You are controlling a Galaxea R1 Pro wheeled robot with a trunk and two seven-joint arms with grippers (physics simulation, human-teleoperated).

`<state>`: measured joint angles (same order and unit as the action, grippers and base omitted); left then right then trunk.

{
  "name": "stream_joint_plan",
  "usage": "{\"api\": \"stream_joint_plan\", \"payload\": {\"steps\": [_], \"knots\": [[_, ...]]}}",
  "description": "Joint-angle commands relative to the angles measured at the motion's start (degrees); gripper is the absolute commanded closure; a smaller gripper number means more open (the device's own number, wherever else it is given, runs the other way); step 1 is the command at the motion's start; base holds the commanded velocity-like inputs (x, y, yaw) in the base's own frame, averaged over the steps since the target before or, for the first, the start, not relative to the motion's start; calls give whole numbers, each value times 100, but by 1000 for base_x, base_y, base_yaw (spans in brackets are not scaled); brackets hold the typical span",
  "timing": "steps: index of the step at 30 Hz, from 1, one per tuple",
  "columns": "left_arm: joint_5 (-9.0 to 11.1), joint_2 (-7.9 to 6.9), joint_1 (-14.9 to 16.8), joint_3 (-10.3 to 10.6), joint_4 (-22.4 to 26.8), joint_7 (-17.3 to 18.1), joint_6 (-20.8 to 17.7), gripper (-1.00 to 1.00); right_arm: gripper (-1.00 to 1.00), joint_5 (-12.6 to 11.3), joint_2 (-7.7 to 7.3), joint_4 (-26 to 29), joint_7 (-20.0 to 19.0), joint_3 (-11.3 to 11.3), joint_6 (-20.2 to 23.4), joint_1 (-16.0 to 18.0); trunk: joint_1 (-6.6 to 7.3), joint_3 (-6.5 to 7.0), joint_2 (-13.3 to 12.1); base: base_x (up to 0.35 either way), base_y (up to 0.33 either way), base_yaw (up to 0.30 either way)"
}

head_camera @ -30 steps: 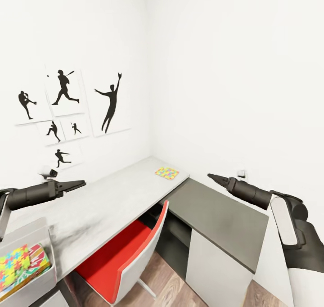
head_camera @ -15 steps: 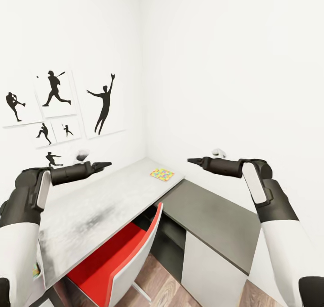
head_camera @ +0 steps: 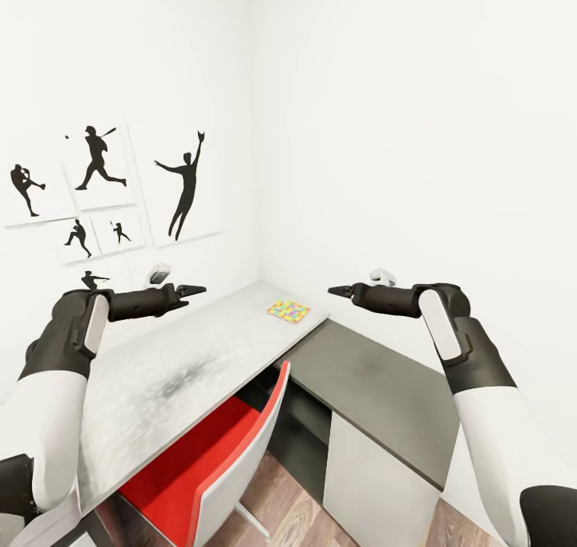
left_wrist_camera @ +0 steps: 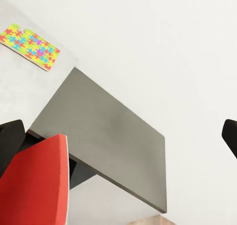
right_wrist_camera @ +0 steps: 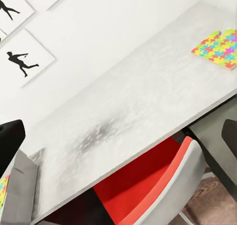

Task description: Put all the toys in the child's room - the three board games (two on the bed and one on the table), the two jigsaw puzzles on the table, and the tennis ball on the table - inside the toy box on the table in the child's room.

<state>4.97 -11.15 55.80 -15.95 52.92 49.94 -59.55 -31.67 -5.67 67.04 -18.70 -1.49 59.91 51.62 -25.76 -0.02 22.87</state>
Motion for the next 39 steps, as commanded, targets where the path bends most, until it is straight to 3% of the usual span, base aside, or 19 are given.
{"api": "stream_joint_plan", "payload": {"steps": [1, 10, 19, 30, 39], "knots": [[43, -4, 5, -10, -9, -18, -45, -100, -100, 59, -2, 3, -52, -5, 9, 0, -2, -3, 4, 0, 0, 0], [58, -25, 17, -57, -34, -36, -45, -100, -100, 67, -2, 1, -23, -46, 9, -23, -2, -3, 4, 0, -22, 0], [49, -27, 16, -61, -36, -37, -45, -100, -100, 77, 2, 3, -12, -55, 9, -29, -2, -3, 4, 0, -246, 46], [56, -27, 19, -64, -36, -37, -45, -100, -100, 99, 5, 2, -5, -263, 9, -22, -2, -3, 4, 63, -276, 248], [56, -27, 19, -66, -36, -37, -45, -100, -100, 104, 0, 1, -2, -306, 9, -19, -2, -3, 4, 219, -68, 287]]}}
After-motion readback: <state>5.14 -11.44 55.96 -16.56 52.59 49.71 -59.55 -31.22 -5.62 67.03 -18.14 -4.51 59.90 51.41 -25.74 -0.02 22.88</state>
